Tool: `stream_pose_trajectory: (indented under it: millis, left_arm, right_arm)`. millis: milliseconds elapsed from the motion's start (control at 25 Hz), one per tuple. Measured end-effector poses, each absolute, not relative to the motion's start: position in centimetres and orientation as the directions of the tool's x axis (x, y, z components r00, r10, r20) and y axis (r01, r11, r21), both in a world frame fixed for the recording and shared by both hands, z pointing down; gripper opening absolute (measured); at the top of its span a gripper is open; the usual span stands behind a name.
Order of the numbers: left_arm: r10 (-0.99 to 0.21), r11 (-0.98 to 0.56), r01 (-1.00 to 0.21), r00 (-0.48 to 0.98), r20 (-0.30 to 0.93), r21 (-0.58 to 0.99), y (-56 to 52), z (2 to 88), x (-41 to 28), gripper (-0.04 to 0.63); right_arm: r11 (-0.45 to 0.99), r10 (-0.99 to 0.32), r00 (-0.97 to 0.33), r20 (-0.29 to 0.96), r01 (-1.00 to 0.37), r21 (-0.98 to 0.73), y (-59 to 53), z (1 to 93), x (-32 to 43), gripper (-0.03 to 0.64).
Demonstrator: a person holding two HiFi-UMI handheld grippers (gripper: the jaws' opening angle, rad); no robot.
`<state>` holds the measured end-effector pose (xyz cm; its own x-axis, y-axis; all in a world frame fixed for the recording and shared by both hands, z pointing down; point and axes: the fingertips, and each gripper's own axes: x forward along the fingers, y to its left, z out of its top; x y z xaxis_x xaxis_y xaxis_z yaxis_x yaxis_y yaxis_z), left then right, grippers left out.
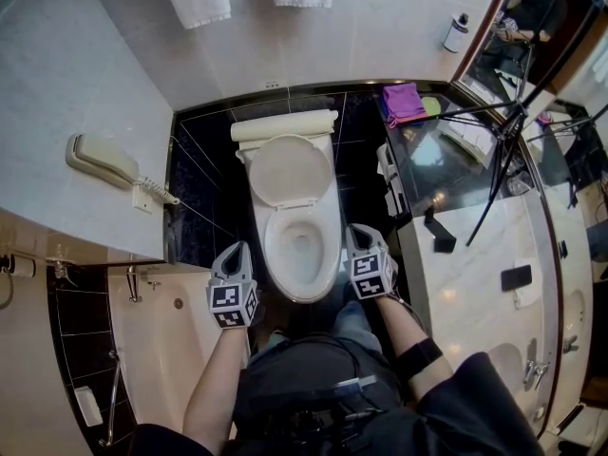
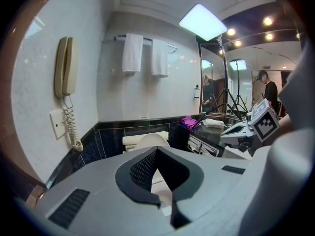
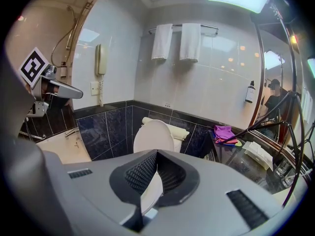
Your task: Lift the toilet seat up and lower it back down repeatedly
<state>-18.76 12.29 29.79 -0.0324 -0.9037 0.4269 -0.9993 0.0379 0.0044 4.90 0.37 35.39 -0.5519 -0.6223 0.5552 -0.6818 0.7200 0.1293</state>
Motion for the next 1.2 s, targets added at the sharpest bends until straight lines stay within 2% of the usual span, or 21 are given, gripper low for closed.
stream_pose_trajectory:
  millis: [280, 680, 800, 960, 1200]
  left_arm:
    - [-0.900, 0.012, -1.000, -0.010, 0.436, 0.002, 11.0, 30.1, -18.6, 0.000]
    - [-0.901, -0.018, -0.999, 0.004, 0.434, -0.028, 9.6, 32.2, -18.9, 0.000]
    - [-0.891, -0.028, -0.999, 0.017, 0.455, -0.017, 9.0, 34.0, -18.6, 0.000]
    - [-0.878, -0.046, -0.999, 0.034, 0.477, -0.013, 8.2, 37.4, -17.7, 0.000]
    - [-0.842, -0.099, -0.995, 0.072, 0.535, -0.022, 8.2, 45.0, -16.4, 0.000]
  right_arm:
    - [0.700, -0.626, -0.533, 0.569, -0.705, 0.110, -0.9, 36.5, 5.0, 0.029]
    - [0.652, -0.551, -0.545, 0.632, -0.754, -0.081, -1.6, 41.6, 4.9, 0.139]
    - [0.579, -0.508, -0.575, 0.642, -0.779, -0.240, -1.7, 44.7, 5.4, 0.173]
    - [0.438, -0.467, -0.597, 0.652, -0.797, -0.416, -1.5, 50.2, 6.6, 0.173]
    - [0.276, -0.371, -0.584, 0.722, -0.811, -0.515, 1.8, 62.1, 8.0, 0.173]
